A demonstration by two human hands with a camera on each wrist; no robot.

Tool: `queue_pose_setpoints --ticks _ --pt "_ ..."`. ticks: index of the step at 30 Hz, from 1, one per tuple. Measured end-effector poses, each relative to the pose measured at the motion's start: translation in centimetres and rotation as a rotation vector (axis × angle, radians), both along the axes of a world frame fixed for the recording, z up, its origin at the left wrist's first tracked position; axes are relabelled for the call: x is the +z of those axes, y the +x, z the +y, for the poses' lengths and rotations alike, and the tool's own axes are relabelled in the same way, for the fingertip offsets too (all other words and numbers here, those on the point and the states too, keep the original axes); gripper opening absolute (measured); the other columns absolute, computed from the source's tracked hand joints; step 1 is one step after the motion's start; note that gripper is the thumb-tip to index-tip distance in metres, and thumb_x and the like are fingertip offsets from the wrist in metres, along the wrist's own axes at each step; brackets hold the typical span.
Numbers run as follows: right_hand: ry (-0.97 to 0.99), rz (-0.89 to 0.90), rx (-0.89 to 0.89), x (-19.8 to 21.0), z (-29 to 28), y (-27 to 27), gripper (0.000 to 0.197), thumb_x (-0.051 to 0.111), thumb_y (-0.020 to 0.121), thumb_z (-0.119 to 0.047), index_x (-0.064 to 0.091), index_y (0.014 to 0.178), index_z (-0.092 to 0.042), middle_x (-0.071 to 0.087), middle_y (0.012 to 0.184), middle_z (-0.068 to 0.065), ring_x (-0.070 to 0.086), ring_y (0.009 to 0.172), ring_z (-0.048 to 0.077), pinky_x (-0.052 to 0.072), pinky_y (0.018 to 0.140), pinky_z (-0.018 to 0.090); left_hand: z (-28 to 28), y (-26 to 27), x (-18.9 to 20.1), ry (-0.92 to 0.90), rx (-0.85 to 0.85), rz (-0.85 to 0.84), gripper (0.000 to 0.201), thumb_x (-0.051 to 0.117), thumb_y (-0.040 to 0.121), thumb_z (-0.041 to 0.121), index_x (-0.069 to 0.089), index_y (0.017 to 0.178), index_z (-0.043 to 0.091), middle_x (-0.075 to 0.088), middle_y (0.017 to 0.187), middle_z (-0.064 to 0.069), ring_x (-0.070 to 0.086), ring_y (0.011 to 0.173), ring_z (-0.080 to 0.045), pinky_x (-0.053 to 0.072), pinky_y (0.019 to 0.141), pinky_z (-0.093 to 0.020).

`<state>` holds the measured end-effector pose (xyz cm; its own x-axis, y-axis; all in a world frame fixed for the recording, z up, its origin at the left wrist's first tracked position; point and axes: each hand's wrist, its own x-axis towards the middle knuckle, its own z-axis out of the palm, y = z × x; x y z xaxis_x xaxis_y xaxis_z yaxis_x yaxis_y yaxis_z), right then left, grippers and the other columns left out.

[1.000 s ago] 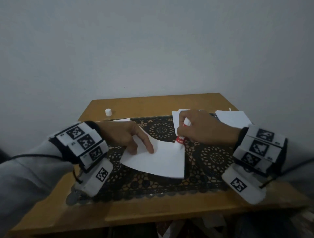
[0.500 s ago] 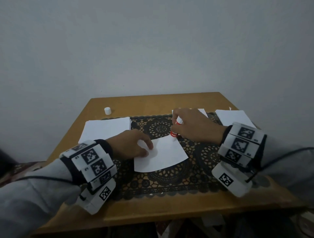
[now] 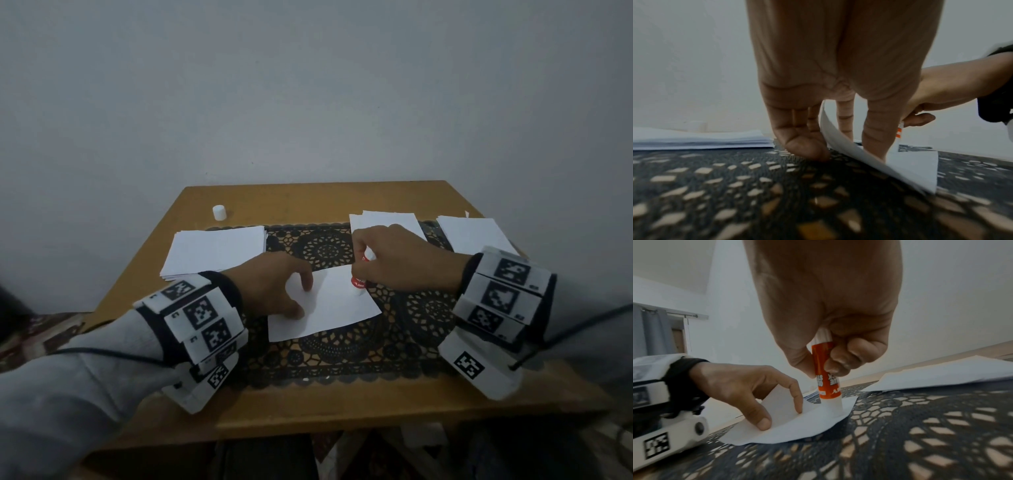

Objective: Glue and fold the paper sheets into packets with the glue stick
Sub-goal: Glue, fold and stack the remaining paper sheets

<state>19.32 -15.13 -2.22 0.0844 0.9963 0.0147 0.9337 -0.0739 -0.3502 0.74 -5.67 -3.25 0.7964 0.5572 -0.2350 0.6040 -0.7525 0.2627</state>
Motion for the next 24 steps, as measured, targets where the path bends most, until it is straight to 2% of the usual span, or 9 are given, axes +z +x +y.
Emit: queue_pose_setpoints --ticks 6,8,10,12,14,16,18,21,24 --pt "-0.075 0.017 0.002 0.6 -2.2 -0.6 0.016 0.062 0.087 -0.033 0.057 0.084 -0.018 0.064 0.094 -0.002 0.061 0.085 0.018 0.052 0.077 0.039 -0.3 -0.1 -0.1 0.071 -0.005 0.028 0.042 0.074 0.079 0.038 0.057 0.116 0.031 0.039 0.106 0.005 0.044 0.096 -0.015 0.035 0.077 -0.024" --pt "-0.135 0.033 0.004 1.0 -2.6 -0.3 0.015 0.065 0.086 -0.031 0.059 0.083 -0.018 0.069 0.087 -0.001 0.065 0.078 0.016 0.054 0.078 0.036 -0.4 0.0 -0.1 0.093 -0.013 0.033 0.042 0.074 0.079 0.039 0.057 0.117 0.032 0.038 0.107 0.004 0.045 0.098 -0.016 0.036 0.077 -0.024" --pt "-0.237 0.080 0.013 1.8 -3.1 0.2 0.016 0.069 0.085 -0.027 0.060 0.085 -0.014 0.072 0.072 0.002 0.066 0.062 0.016 0.056 0.074 0.034 -0.4 -0.1 -0.2 0.121 -0.020 0.033 0.042 0.073 0.079 0.040 0.057 0.117 0.033 0.038 0.108 0.004 0.044 0.102 -0.018 0.038 0.080 -0.026" --pt "-0.302 0.149 0.001 3.1 -3.5 1.0 0.015 0.070 0.085 -0.020 0.060 0.089 -0.010 0.072 0.068 0.005 0.062 0.055 0.015 0.053 0.061 0.031 -0.4 -0.1 -0.2 0.167 -0.034 0.039 0.041 0.072 0.079 0.043 0.057 0.116 0.035 0.038 0.112 0.003 0.039 0.110 -0.020 0.040 0.087 -0.032" --pt "-0.279 0.207 -0.013 4.4 -3.8 2.4 0.014 0.069 0.084 -0.011 0.063 0.096 -0.011 0.074 0.076 0.007 0.061 0.062 0.017 0.048 0.059 0.031 -0.5 -0.1 -0.3 0.216 -0.048 0.058 0.041 0.070 0.079 0.045 0.057 0.116 0.036 0.038 0.121 0.002 0.034 0.116 -0.022 0.039 0.094 -0.039" --pt "-0.197 0.219 -0.015 5.6 -3.6 3.7 0.022 0.069 0.086 -0.013 0.066 0.107 -0.019 0.075 0.086 0.001 0.065 0.079 0.020 0.051 0.071 0.035 -0.5 0.1 -0.2 0.243 -0.063 0.072 0.040 0.070 0.079 0.044 0.058 0.116 0.035 0.040 0.123 0.001 0.033 0.118 -0.023 0.037 0.097 -0.041" --pt "-0.089 0.287 -0.060 5.9 -2.8 4.7 0.016 0.063 0.092 -0.017 0.066 0.105 -0.025 0.073 0.093 -0.003 0.064 0.089 0.019 0.052 0.078 0.035 -0.4 0.3 0.0 0.233 -0.084 0.074 0.039 0.072 0.079 0.042 0.059 0.115 0.032 0.043 0.119 0.002 0.036 0.114 -0.021 0.040 0.095 -0.039" --pt "-0.025 0.573 -0.157 5.1 -0.1 4.8 0.009 0.053 0.099 -0.015 0.060 0.103 -0.012 0.072 0.103 0.005 0.064 0.100 0.020 0.049 0.085 0.035 -0.2 0.6 0.1 0.194 -0.114 0.063 0.038 0.073 0.079 0.039 0.060 0.112 0.026 0.045 0.106 0.005 0.040 0.102 -0.015 0.040 0.083 -0.028" --pt "0.075 0.575 -0.200 3.6 4.0 4.3 0.016 0.058 0.096 -0.021 0.055 0.107 -0.009 0.071 0.106 0.010 0.066 0.102 0.025 0.049 0.084 0.039 -0.4 0.7 -0.1 0.202 -0.154 0.070 0.032 0.070 0.083 0.032 0.059 0.111 0.020 0.050 0.102 0.005 0.046 0.094 -0.015 0.040 0.077 -0.025"
